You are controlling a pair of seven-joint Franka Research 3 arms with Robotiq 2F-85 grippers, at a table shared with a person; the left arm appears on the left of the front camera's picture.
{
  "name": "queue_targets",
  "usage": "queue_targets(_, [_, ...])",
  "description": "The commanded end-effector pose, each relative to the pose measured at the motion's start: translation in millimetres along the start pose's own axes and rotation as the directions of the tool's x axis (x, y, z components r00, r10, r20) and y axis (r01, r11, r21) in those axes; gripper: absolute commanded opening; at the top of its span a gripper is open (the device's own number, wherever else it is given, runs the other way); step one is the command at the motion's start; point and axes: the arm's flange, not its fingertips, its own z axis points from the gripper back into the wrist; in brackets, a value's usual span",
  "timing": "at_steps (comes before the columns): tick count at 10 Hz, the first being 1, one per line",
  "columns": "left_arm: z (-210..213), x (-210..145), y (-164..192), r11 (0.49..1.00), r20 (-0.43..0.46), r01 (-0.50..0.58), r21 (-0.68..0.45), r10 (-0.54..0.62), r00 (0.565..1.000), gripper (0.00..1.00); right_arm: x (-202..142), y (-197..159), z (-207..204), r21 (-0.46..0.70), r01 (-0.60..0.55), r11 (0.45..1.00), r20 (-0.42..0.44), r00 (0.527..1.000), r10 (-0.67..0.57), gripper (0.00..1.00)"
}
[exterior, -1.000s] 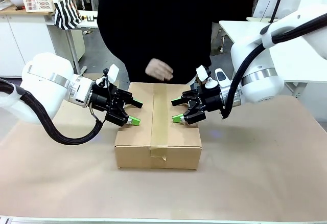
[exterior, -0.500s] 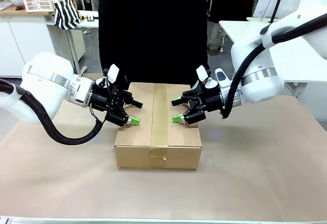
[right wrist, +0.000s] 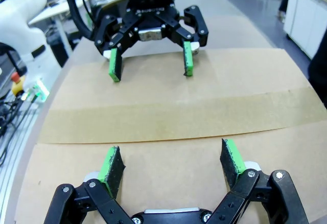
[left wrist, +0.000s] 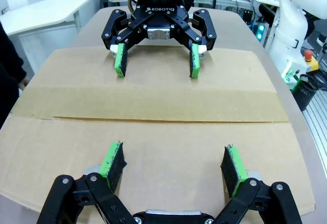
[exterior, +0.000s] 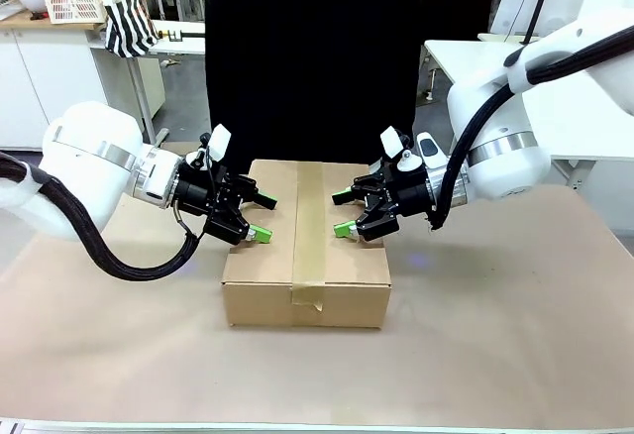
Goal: Pack the gift set into the box.
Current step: Press and hold the closed box until the human finishes sealing it.
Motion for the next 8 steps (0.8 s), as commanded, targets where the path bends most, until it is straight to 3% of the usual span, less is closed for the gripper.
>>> queue_targets(1, [-0.5,-1.0,-0.5,1.000,-0.001,-0.002,0.001,0.002,1.000,1.00,-3.9,0.8,-0.4,0.001,0.001,1.000,0.000,1.000,-0.001,1.00])
queue_targets(2, [0.0,0.0,0.0,1.000,0.000,0.000,0.000,0.000,1.000,1.00,0.0,0.0,0.0,0.000,0.000,1.000,0.000,1.000,0.000,1.00])
queue_targets(3, [6.5,14.2,-6.5,0.994,0.034,-0.104,-0.023,0.105,0.994,1.00,9.2,5.1,3.8,0.006,0.088,0.996,0.012,0.996,-0.088,1.00])
queue_targets(4, [18.8,36.4,-15.3,0.962,0.120,-0.271,-0.021,0.271,0.955,1.00,26.5,11.1,9.8,0.049,0.315,0.948,0.021,0.948,-0.317,1.00])
queue_targets(5, [30.9,56.8,-27.0,0.896,0.182,-0.434,-0.095,0.444,0.877,1.00,45.5,21.8,21.5,0.062,0.482,0.874,0.064,0.872,-0.485,1.00])
queue_targets(6, [44.0,70.4,-40.3,0.790,0.149,-0.601,-0.123,0.613,0.776,1.00,62.5,38.1,39.1,0.028,0.636,0.772,0.111,0.765,-0.634,1.00])
queue_targets(8, [76.2,79.1,-67.5,0.612,0.152,-0.787,-0.082,0.788,0.597,1.00,82.2,68.5,100.3,0.065,0.774,0.630,0.230,0.603,-0.764,1.00])
